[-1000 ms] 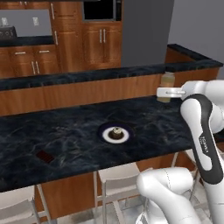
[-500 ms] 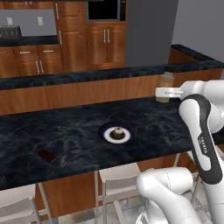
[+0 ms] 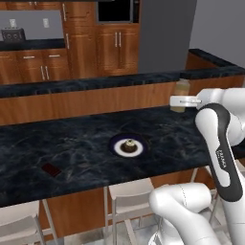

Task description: Take the cinnamon bottle from the cabinet and place it on the dining table, next to the plate with the cupcake. Then take the chocolate from the dining counter and place it on the cupcake plate.

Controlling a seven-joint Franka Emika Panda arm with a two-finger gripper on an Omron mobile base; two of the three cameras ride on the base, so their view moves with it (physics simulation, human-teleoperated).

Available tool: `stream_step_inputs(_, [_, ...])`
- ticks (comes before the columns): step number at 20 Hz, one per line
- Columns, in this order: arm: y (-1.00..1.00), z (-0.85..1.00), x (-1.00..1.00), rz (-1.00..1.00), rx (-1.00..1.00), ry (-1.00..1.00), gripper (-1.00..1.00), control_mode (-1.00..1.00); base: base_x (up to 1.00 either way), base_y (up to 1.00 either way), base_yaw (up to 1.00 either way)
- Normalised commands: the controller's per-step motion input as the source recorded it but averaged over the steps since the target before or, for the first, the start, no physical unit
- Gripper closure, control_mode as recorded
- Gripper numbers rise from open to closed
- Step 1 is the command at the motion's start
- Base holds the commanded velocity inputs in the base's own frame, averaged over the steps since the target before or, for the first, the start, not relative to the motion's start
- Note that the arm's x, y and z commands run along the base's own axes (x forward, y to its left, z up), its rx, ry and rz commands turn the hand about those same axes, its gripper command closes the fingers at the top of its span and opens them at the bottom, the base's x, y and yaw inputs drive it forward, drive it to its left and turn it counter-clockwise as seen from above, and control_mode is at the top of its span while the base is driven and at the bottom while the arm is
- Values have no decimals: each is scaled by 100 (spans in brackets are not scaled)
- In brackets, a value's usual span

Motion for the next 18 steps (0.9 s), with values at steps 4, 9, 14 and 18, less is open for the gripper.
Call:
stream_step_inputs(4, [0,0,0,0,0,0,100,100,40,0,15])
stream_step_inputs(9, [0,0,0,0,0,0,100,100,8,1,6])
stream_step_inputs(14, [0,0,0,0,0,0,100,100,0,0,0])
stream_step_inputs(18, [0,0,0,0,0,0,100,100,0,0,0])
